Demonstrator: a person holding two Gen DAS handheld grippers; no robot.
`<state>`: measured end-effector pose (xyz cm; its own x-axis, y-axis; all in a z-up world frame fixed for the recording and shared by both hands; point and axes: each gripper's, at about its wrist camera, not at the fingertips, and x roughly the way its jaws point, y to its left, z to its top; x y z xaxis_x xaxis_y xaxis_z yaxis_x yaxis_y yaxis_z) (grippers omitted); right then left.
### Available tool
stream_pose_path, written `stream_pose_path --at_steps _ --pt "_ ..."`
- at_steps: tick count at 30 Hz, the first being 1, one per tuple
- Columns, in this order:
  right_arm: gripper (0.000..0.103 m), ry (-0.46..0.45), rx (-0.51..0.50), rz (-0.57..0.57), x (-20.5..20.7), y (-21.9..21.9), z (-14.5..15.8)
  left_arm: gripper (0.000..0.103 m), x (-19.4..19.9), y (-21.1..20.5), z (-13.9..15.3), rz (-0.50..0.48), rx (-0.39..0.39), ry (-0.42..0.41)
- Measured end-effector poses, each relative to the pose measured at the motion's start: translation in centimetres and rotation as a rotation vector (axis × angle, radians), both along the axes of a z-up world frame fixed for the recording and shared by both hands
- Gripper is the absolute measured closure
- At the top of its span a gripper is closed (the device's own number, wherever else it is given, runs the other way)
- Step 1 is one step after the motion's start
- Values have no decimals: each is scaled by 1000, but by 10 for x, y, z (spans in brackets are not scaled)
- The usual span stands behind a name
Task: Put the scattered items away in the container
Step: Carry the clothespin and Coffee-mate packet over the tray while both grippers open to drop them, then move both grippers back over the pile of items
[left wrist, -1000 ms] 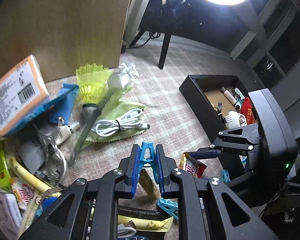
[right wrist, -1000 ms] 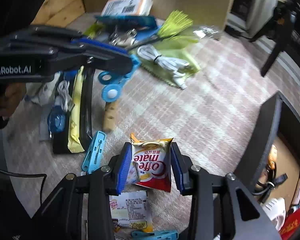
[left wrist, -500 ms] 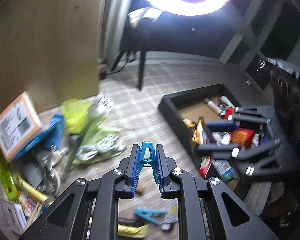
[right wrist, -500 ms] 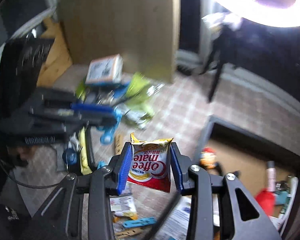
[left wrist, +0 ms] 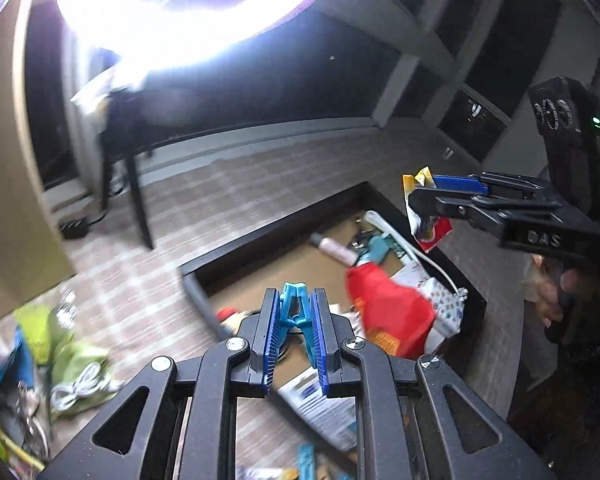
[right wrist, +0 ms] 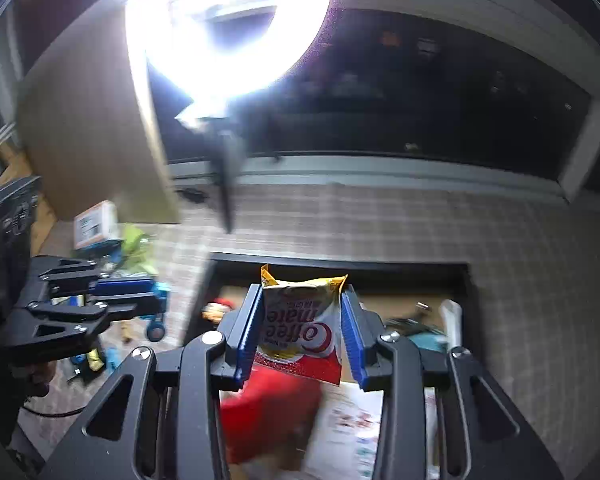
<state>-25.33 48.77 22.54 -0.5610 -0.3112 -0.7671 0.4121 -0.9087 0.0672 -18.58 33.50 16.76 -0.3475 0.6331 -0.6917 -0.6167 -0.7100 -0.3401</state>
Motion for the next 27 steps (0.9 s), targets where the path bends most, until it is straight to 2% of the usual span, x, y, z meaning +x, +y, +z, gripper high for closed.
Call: stream_pose_path --at_steps 1,2,3,4,5,6,10,16,21,27 --pt "66 0 6 -20 -2 6 -3 88 0 7 1 -11 -1 2" --pt "61 5 12 -37 -3 12 -4 87 0 14 2 -22 -2 3" --pt "55 11 27 -52 -3 16 -5 81 0 22 2 -28 -18 0" --pt "40 13 57 -74 -3 18 -6 60 -1 28 2 -26 -46 -5" --pt "36 29 72 -94 -1 20 -6 52 0 31 3 -17 -62 1" --pt "36 54 69 -98 2 21 -4 50 2 30 6 -4 -61 23" --pt "36 69 30 -74 9 21 2 52 5 18 10 12 -63 45" --pt "36 63 2 7 23 -1 4 52 15 -26 16 70 -123 89" --pt "36 28 -36 126 37 -32 1 52 22 -81 12 145 -142 56" --pt "38 -59 -43 300 63 -85 -14 52 48 -133 -11 191 -223 13"
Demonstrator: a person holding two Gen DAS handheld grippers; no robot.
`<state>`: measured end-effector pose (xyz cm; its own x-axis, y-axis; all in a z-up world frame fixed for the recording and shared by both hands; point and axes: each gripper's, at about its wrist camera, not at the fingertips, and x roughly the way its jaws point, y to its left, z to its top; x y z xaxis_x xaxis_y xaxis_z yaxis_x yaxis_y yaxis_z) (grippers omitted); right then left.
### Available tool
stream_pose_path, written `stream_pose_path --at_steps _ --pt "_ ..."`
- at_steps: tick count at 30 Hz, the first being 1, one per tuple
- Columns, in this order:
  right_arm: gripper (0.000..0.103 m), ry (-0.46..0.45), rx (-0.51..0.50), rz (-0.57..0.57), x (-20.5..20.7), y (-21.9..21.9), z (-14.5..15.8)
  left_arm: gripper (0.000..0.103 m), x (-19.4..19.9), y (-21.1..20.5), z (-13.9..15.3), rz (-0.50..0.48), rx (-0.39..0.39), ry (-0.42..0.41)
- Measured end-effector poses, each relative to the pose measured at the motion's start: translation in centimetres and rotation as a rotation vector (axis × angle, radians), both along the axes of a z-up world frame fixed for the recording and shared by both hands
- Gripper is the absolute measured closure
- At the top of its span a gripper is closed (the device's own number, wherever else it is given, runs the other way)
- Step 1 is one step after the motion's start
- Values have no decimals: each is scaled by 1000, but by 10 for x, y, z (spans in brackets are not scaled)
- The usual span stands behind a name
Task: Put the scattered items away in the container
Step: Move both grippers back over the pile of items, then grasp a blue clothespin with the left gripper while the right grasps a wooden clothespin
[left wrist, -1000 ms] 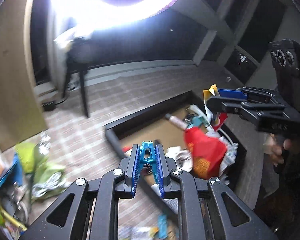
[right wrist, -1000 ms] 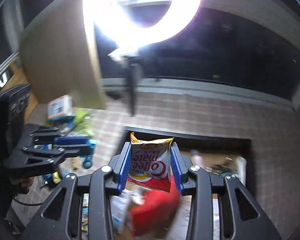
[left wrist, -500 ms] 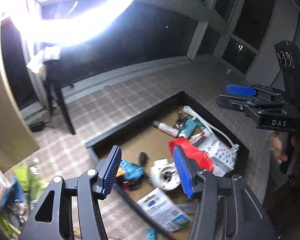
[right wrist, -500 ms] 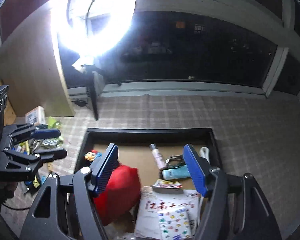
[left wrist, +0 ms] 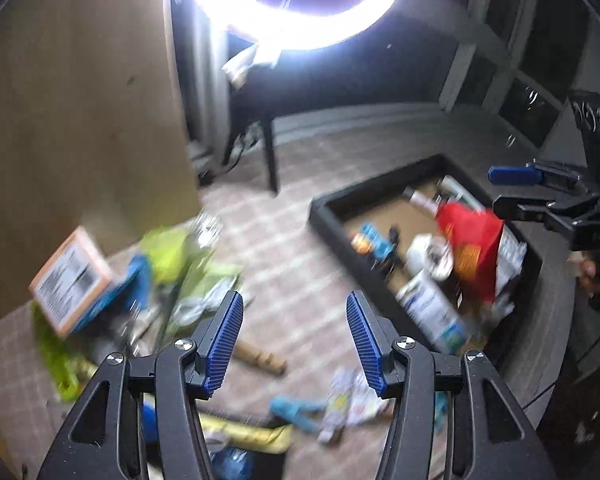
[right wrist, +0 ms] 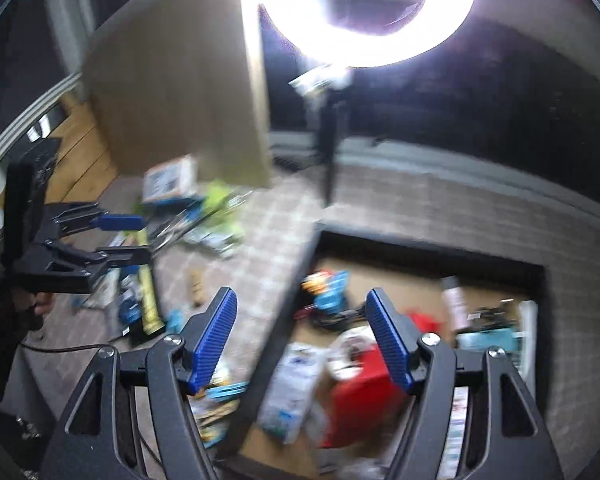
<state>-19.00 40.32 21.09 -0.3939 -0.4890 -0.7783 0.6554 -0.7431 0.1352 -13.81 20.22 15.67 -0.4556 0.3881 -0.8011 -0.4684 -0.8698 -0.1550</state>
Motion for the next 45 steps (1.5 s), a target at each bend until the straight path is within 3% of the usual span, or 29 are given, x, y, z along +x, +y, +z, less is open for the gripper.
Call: stream_pose_path --at_steps 4,7,9,13,17,22,27,34,36,37,39,45 --pt "51 -75 36 100 12 -46 -26 65 14 -17 -28 34 -29 -78" --pt "53 -129 64 162 11 -85 -51 65 26 -17 -50 41 -23 -130" --pt "56 -149 93 197 10 -109 -67 66 38 -13 -59 44 -5 -149" --pt "61 -195 143 261 5 -151 -95 77 56 -1 -77 48 51 -206" --pt "61 -197 206 296 -1 -179 -116 79 53 9 -94 74 24 -226" --pt "62 -215 242 328 -10 -200 -134 79 40 15 -104 107 -67 -213" --pt "66 -199 321 353 -8 -210 -150 78 37 17 -116 76 -98 -241" --pt "90 -241 300 296 -26 -188 -152 77 29 28 -119 35 -99 -231" --pt "90 -254 286 278 -30 -180 -152 81 26 29 -119 44 -96 -225" --pt "90 -255 285 262 -32 -175 -151 90 24 28 -119 48 -92 -224" --pt "90 -260 271 230 -36 -165 -151 99 22 26 -120 58 -91 -215" --pt "90 -281 203 169 -42 -143 -143 99 21 13 -118 100 -22 -227"
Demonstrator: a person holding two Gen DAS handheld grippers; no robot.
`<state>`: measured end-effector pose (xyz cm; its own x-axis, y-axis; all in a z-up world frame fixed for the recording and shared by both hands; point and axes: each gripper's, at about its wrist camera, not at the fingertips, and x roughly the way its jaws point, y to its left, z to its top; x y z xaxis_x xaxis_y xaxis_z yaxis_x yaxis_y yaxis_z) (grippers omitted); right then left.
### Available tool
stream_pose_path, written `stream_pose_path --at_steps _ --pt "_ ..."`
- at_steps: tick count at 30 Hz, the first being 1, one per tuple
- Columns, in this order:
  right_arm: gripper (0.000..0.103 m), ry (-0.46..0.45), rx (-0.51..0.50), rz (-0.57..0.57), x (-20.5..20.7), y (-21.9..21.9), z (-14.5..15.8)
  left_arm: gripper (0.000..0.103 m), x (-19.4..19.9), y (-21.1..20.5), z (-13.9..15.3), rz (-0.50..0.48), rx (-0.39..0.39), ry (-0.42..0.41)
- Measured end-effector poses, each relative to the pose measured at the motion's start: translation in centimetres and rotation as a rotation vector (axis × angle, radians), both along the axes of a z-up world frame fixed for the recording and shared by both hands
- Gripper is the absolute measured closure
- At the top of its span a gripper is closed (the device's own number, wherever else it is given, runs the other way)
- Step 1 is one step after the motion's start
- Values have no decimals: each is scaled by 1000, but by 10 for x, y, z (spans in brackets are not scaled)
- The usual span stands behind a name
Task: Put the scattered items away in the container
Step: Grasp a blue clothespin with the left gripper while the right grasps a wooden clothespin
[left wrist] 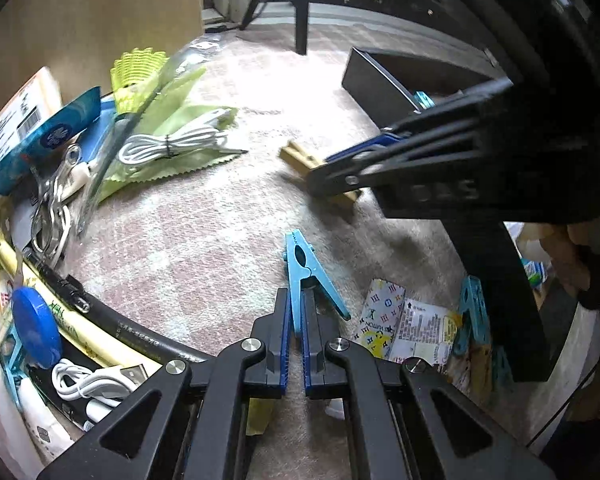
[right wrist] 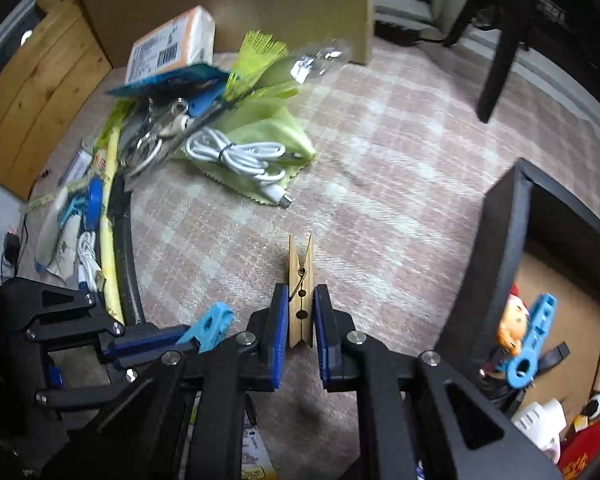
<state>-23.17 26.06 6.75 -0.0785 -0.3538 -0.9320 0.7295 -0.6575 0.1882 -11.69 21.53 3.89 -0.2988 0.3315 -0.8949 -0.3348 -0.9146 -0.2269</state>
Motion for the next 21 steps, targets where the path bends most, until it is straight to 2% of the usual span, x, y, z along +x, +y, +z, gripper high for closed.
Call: stream_pose_path --at_steps 5,10,14,18,21 --pt "90 28 -78 -40 6 20 29 99 2 -12 19 38 59 21" --pt "90 92 -181 -85 7 45 80 99 3 -8 56 34 112 87" --pt "90 145 -241 -133 14 68 113 99 -2 2 77 -7 159 128" --pt "90 198 -263 -199 23 116 145 99 7 29 99 -62 192 156" --pt "90 233 -260 -275 28 154 152 99 16 49 105 -105 218 150"
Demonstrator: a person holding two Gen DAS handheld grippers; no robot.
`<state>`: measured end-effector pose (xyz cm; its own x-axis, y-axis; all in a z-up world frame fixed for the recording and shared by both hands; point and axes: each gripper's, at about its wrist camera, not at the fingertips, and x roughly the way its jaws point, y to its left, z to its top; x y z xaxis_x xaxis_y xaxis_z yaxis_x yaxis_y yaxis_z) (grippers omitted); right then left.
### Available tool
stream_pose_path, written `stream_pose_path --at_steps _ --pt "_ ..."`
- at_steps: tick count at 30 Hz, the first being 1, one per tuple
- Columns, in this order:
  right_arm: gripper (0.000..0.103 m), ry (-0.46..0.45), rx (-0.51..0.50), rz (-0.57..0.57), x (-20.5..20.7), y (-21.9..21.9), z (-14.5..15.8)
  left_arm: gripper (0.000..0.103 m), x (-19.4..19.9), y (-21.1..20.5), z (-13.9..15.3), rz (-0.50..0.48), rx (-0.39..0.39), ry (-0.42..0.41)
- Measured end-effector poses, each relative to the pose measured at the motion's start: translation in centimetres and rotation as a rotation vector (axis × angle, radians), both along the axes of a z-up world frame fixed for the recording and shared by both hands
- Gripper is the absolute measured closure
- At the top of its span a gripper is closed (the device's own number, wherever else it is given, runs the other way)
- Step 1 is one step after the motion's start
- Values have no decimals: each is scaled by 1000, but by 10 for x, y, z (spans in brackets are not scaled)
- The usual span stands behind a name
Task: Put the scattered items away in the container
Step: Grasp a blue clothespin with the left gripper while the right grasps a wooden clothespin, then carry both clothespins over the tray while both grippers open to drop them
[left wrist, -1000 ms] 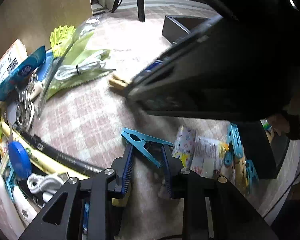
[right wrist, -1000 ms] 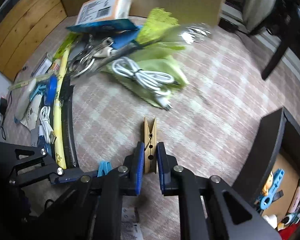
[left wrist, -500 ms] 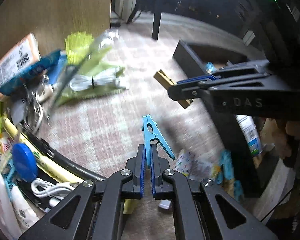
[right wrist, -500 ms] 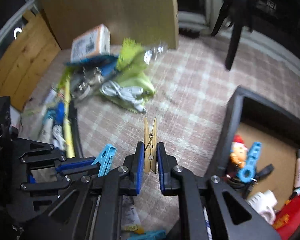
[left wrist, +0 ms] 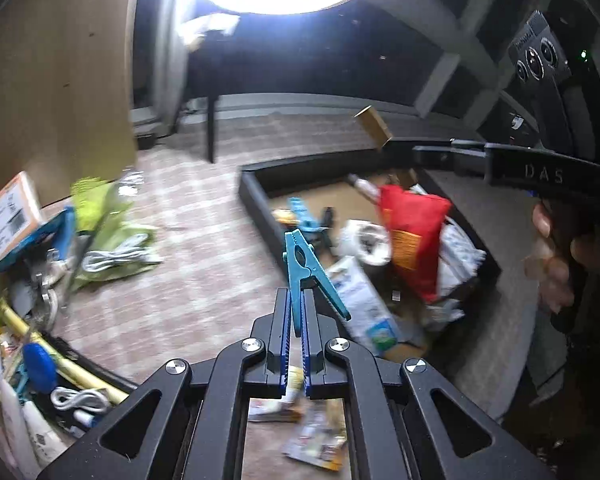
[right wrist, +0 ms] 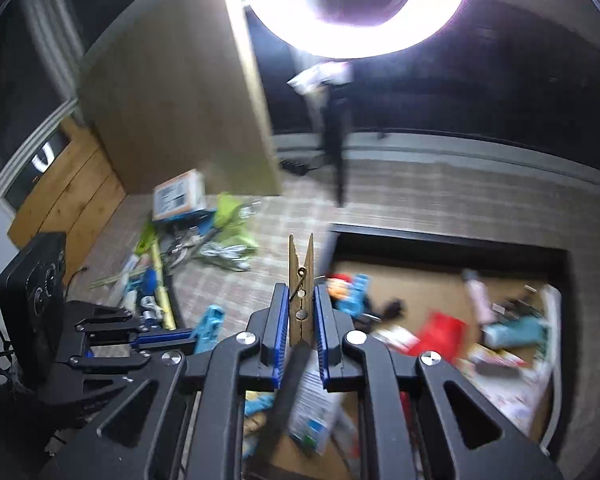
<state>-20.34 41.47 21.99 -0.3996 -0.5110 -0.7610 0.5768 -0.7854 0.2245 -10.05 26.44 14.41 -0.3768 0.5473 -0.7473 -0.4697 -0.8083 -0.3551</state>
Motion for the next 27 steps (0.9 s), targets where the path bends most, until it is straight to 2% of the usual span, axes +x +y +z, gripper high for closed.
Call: stream_pose_path --at_steps 3,8,13,17,18,19,20,21,27 --pt "90 22 28 -90 6 41 3 99 9 23 1 -51 8 -9" --pt "90 -6 51 -228 16 108 -7 99 27 57 4 -134 16 -24" --pt "90 -32 65 -312 20 144 -20 99 33 82 6 -184 9 -22" --pt "89 -19 67 -338 19 155 -21 99 34 93 9 -196 -1 -4" --pt "87 -8 74 -340 17 156 -21 92 33 96 9 -193 -19 3" --pt "71 -10 87 -353 16 156 -21 71 32 99 7 -186 -44 2" --pt "55 -8 92 -371 16 157 -20 65 31 100 5 -179 -59 -1" --pt "52 10 83 -380 17 158 -18 66 30 99 3 -172 -59 0" --pt "52 23 83 -387 16 157 -15 65 29 79 2 -123 -54 1"
